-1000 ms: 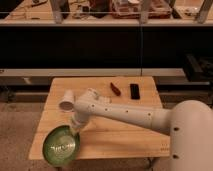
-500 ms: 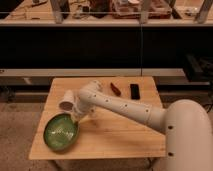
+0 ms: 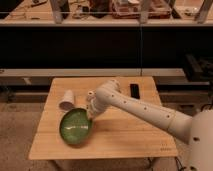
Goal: Drag the ceramic bowl in a circle
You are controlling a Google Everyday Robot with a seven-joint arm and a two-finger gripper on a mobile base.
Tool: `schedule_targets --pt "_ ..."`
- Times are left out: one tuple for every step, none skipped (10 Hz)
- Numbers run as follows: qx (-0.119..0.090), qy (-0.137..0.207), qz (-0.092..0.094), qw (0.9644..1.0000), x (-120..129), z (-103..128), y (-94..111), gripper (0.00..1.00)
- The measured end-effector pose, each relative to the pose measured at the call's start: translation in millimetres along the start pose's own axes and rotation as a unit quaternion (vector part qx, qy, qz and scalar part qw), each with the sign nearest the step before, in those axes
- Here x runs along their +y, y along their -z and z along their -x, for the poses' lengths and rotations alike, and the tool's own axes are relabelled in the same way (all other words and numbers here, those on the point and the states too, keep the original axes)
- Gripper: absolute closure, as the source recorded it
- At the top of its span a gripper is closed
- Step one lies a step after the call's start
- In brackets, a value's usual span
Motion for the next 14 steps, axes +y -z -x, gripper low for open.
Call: schedule_targets --pt "-0.003 -0.007 0.004 1.0000 7 8 3 0.86" --pt "-0.009 -0.013 0.009 0.9998 15 19 7 0.86" --pt "-0.018 -0.014 0.010 0.9997 17 30 9 0.86" --pt "-0.027 -0.007 0.008 0.9996 13 40 8 0.86" --pt "-0.037 0.003 0.008 0.9993 9 48 7 0.86" --pt "-0.050 0.019 0.008 0.9985 1 59 4 0.86" --pt "-0.061 0.034 0.007 0.9976 -8 67 1 0.86" --pt "-0.070 0.046 0.006 0.9965 -16 73 -2 0.86" --pt "-0.075 0.058 0.004 0.9955 -24 75 -5 0.86" --pt "-0.083 0.075 -0.002 0.9937 -38 77 -11 0.86" --pt "-0.088 0.086 -0.004 0.9924 -47 77 -15 0.86" --pt "-0.093 0.097 -0.006 0.9910 -56 75 -20 0.86" --pt "-0.105 0.117 -0.012 0.9875 -76 66 -37 0.86" --pt "-0.109 0.124 -0.016 0.9861 -86 59 -46 0.86"
